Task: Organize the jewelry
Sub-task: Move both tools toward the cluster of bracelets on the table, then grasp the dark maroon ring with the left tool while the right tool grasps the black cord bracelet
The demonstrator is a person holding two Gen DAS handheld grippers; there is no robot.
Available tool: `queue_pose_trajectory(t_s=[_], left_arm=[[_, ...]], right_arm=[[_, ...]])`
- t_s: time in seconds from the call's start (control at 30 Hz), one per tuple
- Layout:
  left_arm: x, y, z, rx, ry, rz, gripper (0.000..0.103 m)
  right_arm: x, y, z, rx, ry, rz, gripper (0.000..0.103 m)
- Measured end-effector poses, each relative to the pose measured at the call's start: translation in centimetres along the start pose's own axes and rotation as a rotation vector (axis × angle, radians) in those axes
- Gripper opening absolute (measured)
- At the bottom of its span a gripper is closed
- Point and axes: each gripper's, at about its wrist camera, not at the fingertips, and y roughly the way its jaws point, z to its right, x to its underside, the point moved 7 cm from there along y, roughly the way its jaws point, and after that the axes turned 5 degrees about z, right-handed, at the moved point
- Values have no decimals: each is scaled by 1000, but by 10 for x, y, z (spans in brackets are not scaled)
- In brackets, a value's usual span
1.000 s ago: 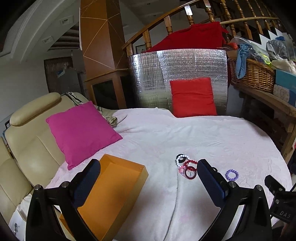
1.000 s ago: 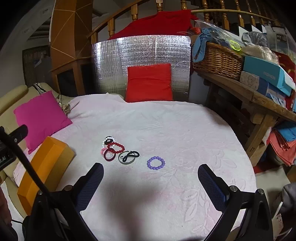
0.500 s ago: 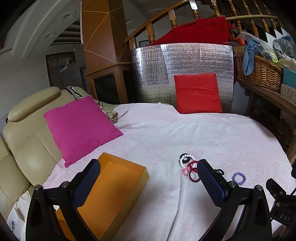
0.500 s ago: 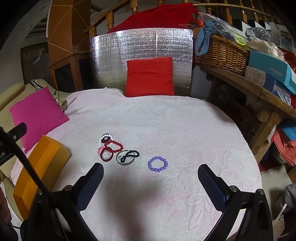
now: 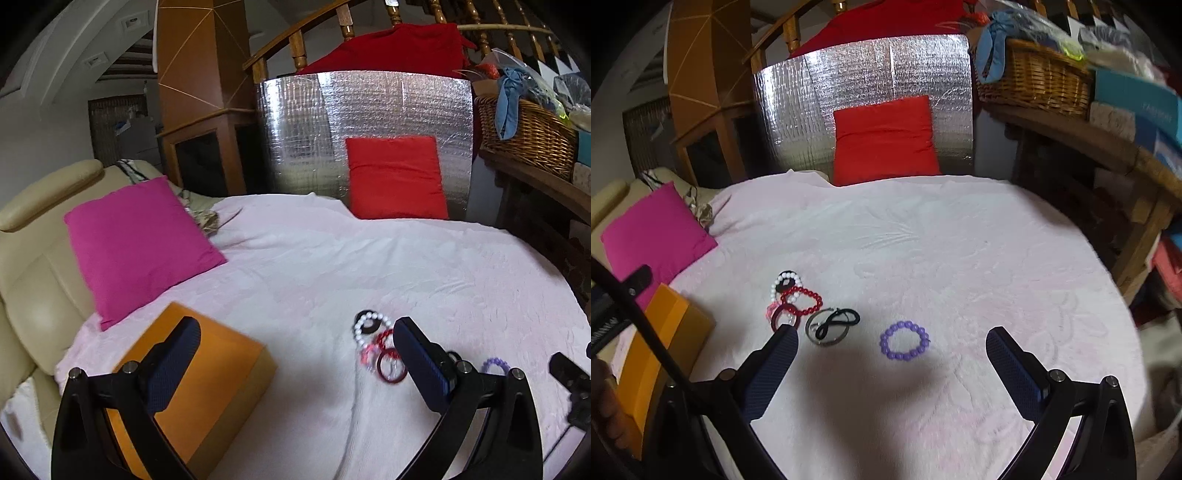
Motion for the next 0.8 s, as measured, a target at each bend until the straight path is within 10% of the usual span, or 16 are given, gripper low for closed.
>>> queue_pose_trajectory(t_s=[0.37, 0.8], left_arm=[[67, 98, 14, 104, 27, -267, 103], [69, 95, 38, 209, 124, -289, 102]], right_arm=[[23, 84, 7, -251, 135, -191, 79], [40, 163, -23, -437, 474, -430, 50]])
